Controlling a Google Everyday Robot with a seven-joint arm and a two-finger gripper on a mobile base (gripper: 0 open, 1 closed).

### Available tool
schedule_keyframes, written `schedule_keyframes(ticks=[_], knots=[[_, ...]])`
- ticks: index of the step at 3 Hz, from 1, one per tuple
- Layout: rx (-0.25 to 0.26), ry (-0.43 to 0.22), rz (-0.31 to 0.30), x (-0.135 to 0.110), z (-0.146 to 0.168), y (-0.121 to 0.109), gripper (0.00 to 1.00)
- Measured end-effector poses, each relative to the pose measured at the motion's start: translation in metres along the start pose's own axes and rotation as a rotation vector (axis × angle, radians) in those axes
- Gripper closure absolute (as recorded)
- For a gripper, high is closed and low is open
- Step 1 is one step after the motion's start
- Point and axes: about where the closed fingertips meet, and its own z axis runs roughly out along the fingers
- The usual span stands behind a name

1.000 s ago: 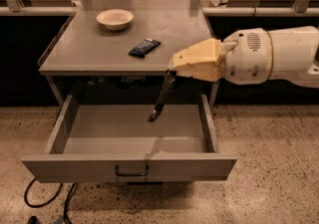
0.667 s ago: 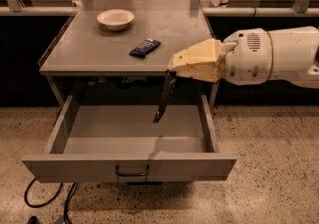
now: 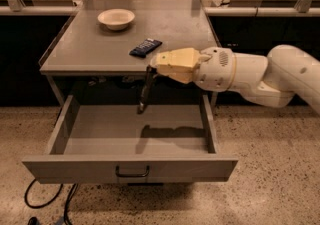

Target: Place rxbar chocolate into top drawer

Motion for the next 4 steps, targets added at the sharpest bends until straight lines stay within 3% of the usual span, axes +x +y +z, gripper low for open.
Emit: schedule_keyframes(ticks=[1, 2, 3, 4], knots=[[-0.064, -0.114, 0.004, -0.021, 0.022, -0.037, 1.00], [-0.052, -0.134, -0.006, -0.026, 0.025, -0.042, 1.00], [0.069, -0.086, -0.076, -0.019, 0.028, -0.048, 1.00], [0.251, -0.026, -0.218, -0.007, 0.035, -0.073, 1.00]])
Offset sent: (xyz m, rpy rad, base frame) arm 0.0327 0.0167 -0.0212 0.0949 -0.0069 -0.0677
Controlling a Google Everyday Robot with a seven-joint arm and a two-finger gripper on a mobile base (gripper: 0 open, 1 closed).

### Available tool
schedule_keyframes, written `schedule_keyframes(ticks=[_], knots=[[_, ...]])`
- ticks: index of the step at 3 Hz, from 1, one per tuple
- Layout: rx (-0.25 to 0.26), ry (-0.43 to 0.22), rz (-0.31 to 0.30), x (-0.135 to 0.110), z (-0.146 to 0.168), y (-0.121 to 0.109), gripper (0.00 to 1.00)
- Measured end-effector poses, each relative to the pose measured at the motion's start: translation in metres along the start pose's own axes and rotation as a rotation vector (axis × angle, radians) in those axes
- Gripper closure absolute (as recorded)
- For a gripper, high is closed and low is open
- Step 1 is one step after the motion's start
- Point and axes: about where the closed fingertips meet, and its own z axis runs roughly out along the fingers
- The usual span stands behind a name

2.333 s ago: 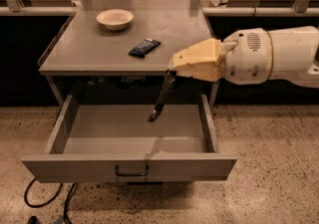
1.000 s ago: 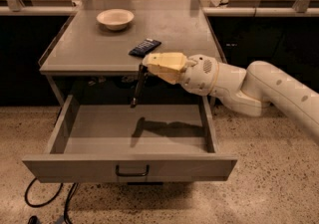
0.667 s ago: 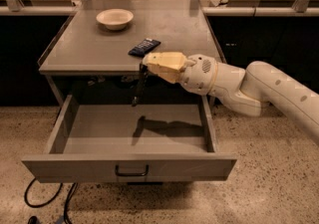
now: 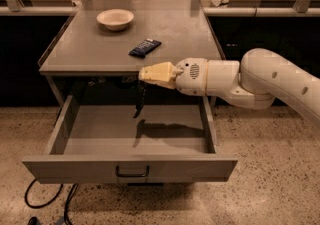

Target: Place rxbar chocolate into top drawer

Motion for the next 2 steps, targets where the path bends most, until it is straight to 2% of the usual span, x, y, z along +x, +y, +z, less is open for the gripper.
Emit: schedule_keyframes(ticks=[1, 2], knots=[[0.000, 0.000, 0.000, 0.000, 0.000, 0.000, 1.00], [0.037, -0.011, 0.035, 0.002, 0.009, -0.023, 1.00]])
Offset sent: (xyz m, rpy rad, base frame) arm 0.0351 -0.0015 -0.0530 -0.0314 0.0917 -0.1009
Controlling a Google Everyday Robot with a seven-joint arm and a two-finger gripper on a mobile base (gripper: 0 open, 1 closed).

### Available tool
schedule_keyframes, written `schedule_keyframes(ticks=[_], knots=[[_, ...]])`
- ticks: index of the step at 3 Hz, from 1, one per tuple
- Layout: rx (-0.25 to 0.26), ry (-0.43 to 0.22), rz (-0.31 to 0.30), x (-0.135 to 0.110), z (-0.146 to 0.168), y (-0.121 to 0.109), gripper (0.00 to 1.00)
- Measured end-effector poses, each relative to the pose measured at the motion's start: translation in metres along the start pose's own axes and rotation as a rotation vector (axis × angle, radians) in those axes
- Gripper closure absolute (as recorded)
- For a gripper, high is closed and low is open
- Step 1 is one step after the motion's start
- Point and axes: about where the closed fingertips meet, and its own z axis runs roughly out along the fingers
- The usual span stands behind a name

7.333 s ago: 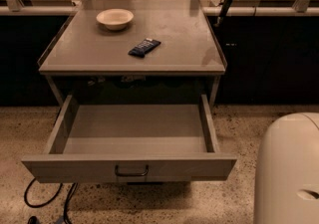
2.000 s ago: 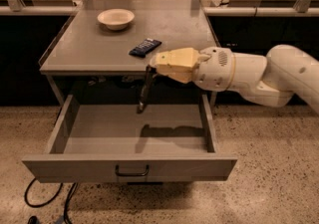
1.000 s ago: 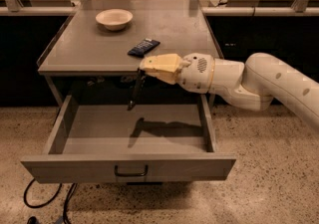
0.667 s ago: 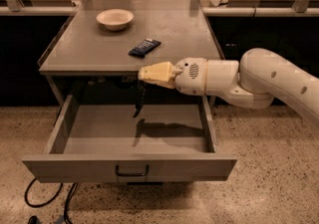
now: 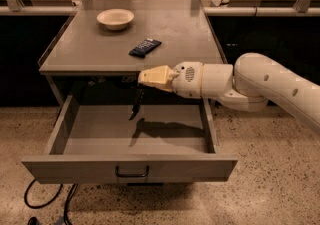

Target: Place rxbar chocolate into top drawer

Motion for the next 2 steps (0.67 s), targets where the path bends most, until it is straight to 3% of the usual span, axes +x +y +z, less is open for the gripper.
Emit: schedule_keyframes(ticks=[1, 2], knots=[[0.091, -0.033, 0.014, 0.001, 0.007, -0.035, 1.00], [0.213, -0.077, -0.023, -0.005, 0.000, -0.061, 1.00]])
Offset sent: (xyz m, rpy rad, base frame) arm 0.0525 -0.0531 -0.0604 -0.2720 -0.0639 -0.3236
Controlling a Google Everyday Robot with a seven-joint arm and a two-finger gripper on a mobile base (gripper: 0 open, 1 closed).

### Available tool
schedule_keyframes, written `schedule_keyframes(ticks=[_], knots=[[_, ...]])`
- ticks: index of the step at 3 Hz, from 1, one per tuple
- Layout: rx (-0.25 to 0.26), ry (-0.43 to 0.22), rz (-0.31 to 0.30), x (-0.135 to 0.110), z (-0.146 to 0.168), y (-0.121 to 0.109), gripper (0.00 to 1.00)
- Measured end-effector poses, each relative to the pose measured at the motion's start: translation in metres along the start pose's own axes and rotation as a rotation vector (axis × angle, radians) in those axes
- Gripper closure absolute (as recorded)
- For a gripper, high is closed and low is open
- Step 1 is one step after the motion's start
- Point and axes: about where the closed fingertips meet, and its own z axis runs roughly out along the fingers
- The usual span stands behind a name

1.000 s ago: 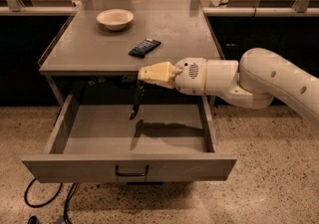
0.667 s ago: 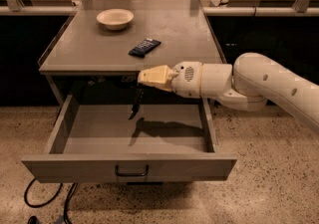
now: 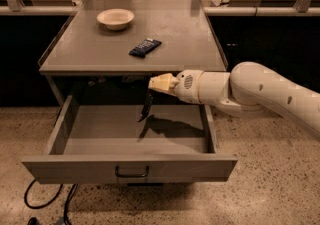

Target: Place rxbar chocolate into top drawer

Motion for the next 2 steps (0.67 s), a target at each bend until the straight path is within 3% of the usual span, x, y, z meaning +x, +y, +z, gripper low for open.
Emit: schedule_keyframes(ticks=[1, 2], knots=[[0.165, -0.020, -0.109, -0.0075, -0.0098, -0.0161, 1.00], [0.307, 0.006, -0.237, -0.0078, -0.0198, -0.0242, 1.00]])
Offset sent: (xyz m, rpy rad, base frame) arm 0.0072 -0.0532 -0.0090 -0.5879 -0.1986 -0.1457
